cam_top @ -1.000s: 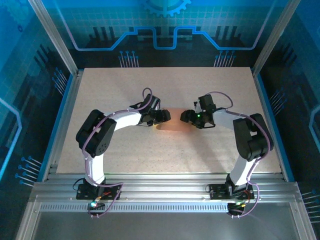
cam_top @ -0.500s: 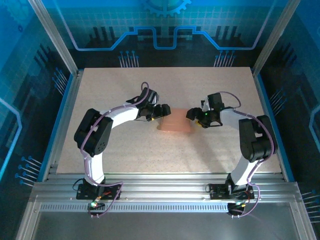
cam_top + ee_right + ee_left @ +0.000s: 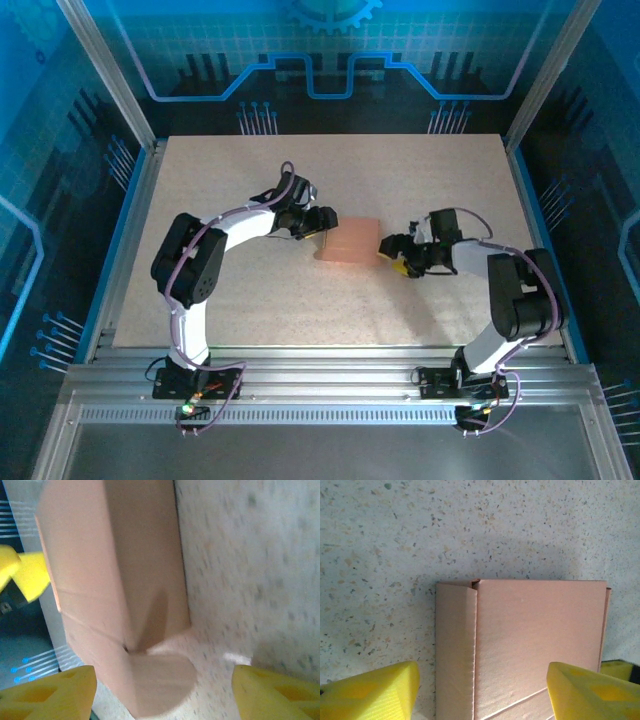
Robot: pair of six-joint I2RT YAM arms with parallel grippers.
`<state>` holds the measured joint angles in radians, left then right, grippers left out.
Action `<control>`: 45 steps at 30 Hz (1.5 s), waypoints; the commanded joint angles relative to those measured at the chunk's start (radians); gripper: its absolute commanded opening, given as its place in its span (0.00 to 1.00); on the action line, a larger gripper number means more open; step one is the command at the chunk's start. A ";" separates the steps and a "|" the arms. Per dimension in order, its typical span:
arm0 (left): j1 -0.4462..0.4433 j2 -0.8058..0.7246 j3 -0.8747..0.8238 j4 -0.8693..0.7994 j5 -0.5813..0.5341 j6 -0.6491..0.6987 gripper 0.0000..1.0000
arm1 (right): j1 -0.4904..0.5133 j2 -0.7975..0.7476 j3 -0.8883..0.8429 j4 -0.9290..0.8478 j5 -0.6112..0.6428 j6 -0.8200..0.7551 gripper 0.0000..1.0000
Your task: Fold the paper box
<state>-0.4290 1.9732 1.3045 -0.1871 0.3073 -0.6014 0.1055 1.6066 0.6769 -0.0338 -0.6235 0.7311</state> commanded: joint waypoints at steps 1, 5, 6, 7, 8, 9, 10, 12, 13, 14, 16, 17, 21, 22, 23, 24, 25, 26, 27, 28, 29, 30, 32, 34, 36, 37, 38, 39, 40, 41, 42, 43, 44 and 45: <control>0.006 0.023 0.006 -0.030 0.034 -0.019 0.67 | 0.006 -0.056 -0.110 0.132 -0.066 0.095 0.75; 0.007 0.042 0.021 -0.049 0.043 -0.055 0.60 | 0.063 -0.123 -0.193 0.234 -0.002 0.171 0.79; 0.007 0.048 0.024 -0.049 0.051 -0.062 0.58 | 0.074 -0.135 -0.202 0.253 0.021 0.190 0.79; 0.006 0.051 0.024 -0.050 0.055 -0.067 0.57 | 0.078 -0.145 -0.207 0.263 0.042 0.203 0.79; 0.006 0.052 0.021 -0.048 0.057 -0.070 0.56 | 0.077 -0.154 -0.210 0.272 0.059 0.210 0.78; 0.006 0.050 0.016 -0.046 0.059 -0.072 0.55 | 0.077 -0.159 -0.209 0.280 0.071 0.217 0.76; 0.007 0.047 0.012 -0.047 0.059 -0.072 0.55 | 0.076 -0.158 -0.203 0.285 0.070 0.222 0.72; 0.006 0.045 0.007 -0.050 0.053 -0.069 0.54 | 0.080 -0.144 -0.184 0.298 0.047 0.234 0.70; 0.006 0.047 0.005 -0.052 0.053 -0.070 0.54 | 0.082 -0.133 -0.175 0.298 0.037 0.238 0.70; 0.006 0.049 0.005 -0.054 0.052 -0.071 0.52 | 0.083 -0.115 -0.165 0.328 0.031 0.240 0.70; 0.005 0.057 0.003 -0.052 0.050 -0.079 0.46 | 0.083 -0.078 -0.150 0.350 0.027 0.245 0.69; 0.006 0.061 0.005 -0.051 0.049 -0.083 0.46 | 0.084 -0.060 -0.146 0.367 0.023 0.252 0.69; 0.006 0.082 0.013 -0.049 0.053 -0.101 0.40 | 0.095 -0.001 -0.131 0.442 0.026 0.288 0.68; 0.007 0.084 0.015 -0.051 0.055 -0.103 0.40 | 0.097 0.006 -0.127 0.455 0.029 0.294 0.66; 0.007 0.084 0.016 -0.051 0.055 -0.104 0.40 | 0.098 0.012 -0.125 0.465 0.027 0.299 0.63; 0.006 0.084 0.017 -0.055 0.055 -0.103 0.40 | 0.101 0.013 -0.123 0.479 0.026 0.306 0.58; 0.006 0.083 0.021 -0.059 0.055 -0.100 0.41 | 0.104 0.011 -0.124 0.487 0.027 0.310 0.55; 0.007 0.081 0.022 -0.060 0.055 -0.097 0.43 | 0.107 0.008 -0.122 0.492 0.027 0.312 0.53; 0.007 0.078 0.020 -0.058 0.056 -0.098 0.47 | 0.109 0.003 -0.120 0.492 0.026 0.311 0.51; 0.008 0.073 0.018 -0.052 0.061 -0.094 0.51 | 0.113 -0.004 -0.120 0.495 0.025 0.310 0.50; 0.007 0.068 0.016 -0.046 0.067 -0.093 0.54 | 0.113 -0.009 -0.122 0.496 0.025 0.308 0.50; 0.007 0.059 0.014 -0.040 0.069 -0.094 0.58 | 0.117 -0.016 -0.122 0.494 0.025 0.306 0.50; 0.007 0.033 0.005 -0.026 0.063 -0.092 0.65 | 0.118 -0.023 -0.119 0.485 0.024 0.301 0.50; 0.011 0.004 -0.001 -0.023 0.044 -0.088 0.70 | 0.120 -0.031 -0.113 0.471 0.025 0.293 0.50; 0.017 -0.015 -0.004 -0.024 0.035 -0.086 0.71 | 0.120 -0.037 -0.110 0.466 0.026 0.290 0.49; 0.021 -0.021 -0.004 -0.026 0.034 -0.086 0.72 | 0.121 -0.039 -0.107 0.464 0.026 0.289 0.49; 0.025 -0.025 -0.006 -0.028 0.035 -0.085 0.72 | 0.122 -0.042 -0.106 0.464 0.024 0.289 0.49; 0.028 -0.029 -0.010 -0.026 0.035 -0.085 0.73 | 0.123 -0.046 -0.102 0.461 0.025 0.289 0.49; 0.030 -0.035 -0.015 -0.023 0.032 -0.085 0.73 | 0.125 -0.051 -0.099 0.458 0.025 0.286 0.49; 0.032 -0.041 -0.020 -0.018 0.032 -0.085 0.73 | 0.125 -0.054 -0.098 0.453 0.027 0.284 0.49; 0.032 -0.047 -0.026 -0.014 0.032 -0.085 0.73 | 0.125 -0.059 -0.094 0.442 0.029 0.278 0.49; 0.035 -0.054 -0.030 -0.011 0.030 -0.084 0.74 | 0.126 -0.062 -0.093 0.437 0.030 0.274 0.49; 0.037 -0.060 -0.034 -0.011 0.026 -0.081 0.74 | 0.126 -0.063 -0.092 0.436 0.028 0.274 0.49; 0.039 -0.067 -0.036 -0.011 0.022 -0.079 0.75 | 0.126 -0.065 -0.091 0.436 0.027 0.274 0.49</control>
<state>-0.3996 1.9545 1.2919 -0.1974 0.3439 -0.6842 0.2180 1.5650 0.5648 0.4187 -0.5842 1.0271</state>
